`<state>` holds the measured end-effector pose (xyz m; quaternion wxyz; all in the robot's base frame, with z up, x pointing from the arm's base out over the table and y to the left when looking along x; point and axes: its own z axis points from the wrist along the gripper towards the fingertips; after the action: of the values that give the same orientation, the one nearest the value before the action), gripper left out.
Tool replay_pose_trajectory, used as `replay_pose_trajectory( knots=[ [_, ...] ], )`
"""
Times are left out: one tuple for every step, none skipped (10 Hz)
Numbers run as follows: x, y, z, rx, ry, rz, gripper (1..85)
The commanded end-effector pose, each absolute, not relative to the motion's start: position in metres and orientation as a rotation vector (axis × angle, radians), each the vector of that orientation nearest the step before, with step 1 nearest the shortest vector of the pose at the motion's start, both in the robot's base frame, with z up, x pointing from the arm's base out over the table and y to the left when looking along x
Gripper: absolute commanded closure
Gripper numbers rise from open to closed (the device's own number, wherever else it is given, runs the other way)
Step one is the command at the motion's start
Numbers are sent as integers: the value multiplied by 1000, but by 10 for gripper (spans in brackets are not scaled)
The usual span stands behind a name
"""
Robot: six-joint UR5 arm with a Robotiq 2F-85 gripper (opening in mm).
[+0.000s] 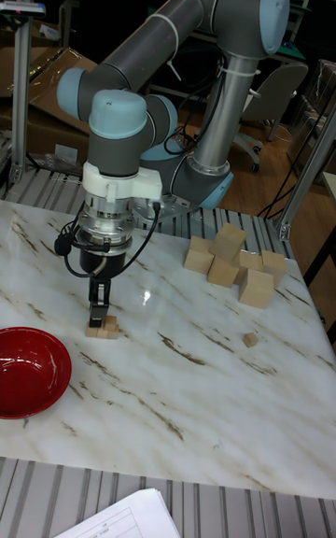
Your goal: Stack the blocks into a pyramid shape
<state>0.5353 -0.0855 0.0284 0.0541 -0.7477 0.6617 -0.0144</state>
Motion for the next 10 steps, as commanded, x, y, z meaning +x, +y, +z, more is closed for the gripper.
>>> replay_pose_trajectory(
  knots=[
    [539,-83,30,-2244,2022,-40,590],
    [539,-83,30,-2243,2023,-40,593],
    [539,-83,30,-2241,2025,-40,593],
    [539,-82,30,-2243,2023,-37,593],
    [539,-82,30,-2243,2023,-33,593],
    [538,-81,30,-2239,2026,-28,593],
    [537,-79,30,-2229,2033,-13,593],
    [536,-79,30,-2230,2034,-11,593],
    [536,-79,30,-2231,2035,-9,593],
    [536,-79,30,-2233,2033,-9,593]
  ],
)
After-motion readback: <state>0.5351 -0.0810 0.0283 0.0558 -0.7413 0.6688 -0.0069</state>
